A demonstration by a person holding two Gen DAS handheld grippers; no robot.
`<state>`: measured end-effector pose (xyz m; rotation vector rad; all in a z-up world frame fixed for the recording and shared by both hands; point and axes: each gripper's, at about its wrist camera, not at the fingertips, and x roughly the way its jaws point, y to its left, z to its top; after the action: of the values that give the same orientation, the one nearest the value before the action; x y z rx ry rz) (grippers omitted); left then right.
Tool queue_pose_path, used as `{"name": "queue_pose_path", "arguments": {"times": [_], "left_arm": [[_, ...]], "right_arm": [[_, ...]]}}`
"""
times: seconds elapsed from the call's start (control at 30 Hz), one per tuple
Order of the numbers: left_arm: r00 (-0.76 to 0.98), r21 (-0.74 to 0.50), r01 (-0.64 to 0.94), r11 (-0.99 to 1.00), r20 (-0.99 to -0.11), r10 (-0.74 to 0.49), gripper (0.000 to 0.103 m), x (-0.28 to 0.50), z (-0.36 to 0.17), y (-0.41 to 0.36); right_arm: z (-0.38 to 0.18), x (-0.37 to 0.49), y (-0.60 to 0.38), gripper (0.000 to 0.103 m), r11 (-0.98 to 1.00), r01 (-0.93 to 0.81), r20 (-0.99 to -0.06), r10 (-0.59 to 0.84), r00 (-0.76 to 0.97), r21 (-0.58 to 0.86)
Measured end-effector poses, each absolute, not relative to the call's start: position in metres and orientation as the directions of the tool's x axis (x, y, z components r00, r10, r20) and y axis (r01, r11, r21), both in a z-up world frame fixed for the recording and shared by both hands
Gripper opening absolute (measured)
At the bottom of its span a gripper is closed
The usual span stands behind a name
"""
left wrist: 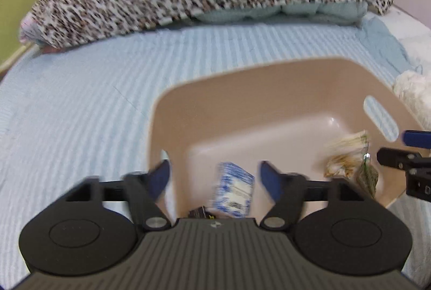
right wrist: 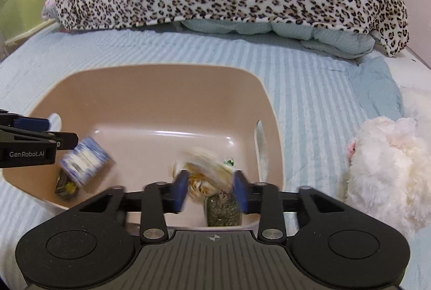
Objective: Organize objects
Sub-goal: 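Carry both items over the basket and release them inside, then grasp the white stick box with left tool while right tool grasps the hair clip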
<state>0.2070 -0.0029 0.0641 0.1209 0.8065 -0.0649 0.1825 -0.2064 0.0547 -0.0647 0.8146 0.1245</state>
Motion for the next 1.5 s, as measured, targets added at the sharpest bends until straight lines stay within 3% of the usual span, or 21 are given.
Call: {"name": "queue_pose_path", "arguments": {"times": [0.07,0.23,0.47,0.9,1.23,1.5], "left_arm": [[0.708,0.085,0.104,0.991,-0.706,-0.014,0.086,0.197,0.075,-0.001],[0.717,0.069,0.120,0.990,-0.696,-0.038,0.094,0.171,0.091,0.006],[0.704,0.072,0.130,0.989,-0.709,-0.041,0.095,0.135,0.092,0.009],[0.628,0.078,0.176,0.981,-0.777,-0.051,0.095,0.110,0.041,0.003],[0.551,-0.065,0.150,0.987,-0.823,-0.138,0.095,0.131,0.002,0.003],[0.527,-0.048,0.157,0.986,-0.841,-0.125,0.095,0.140,-0.013,-0.006]], "right_arm": [[0.065,0.173,-0.210,0.076,0.992,-0.128,-0.705,0.085,0.704,-0.009],[0.082,0.145,-0.220,0.085,0.992,-0.125,-0.684,0.085,0.724,-0.009],[0.083,0.112,-0.229,0.096,0.991,-0.133,-0.697,0.080,0.713,-0.023],[0.021,0.102,-0.239,0.097,0.991,-0.124,-0.786,0.035,0.618,-0.053],[-0.023,0.119,-0.237,0.097,0.995,-0.097,-0.842,0.028,0.539,-0.029],[-0.034,0.130,-0.229,0.098,0.996,-0.089,-0.842,0.061,0.536,0.016]]}}
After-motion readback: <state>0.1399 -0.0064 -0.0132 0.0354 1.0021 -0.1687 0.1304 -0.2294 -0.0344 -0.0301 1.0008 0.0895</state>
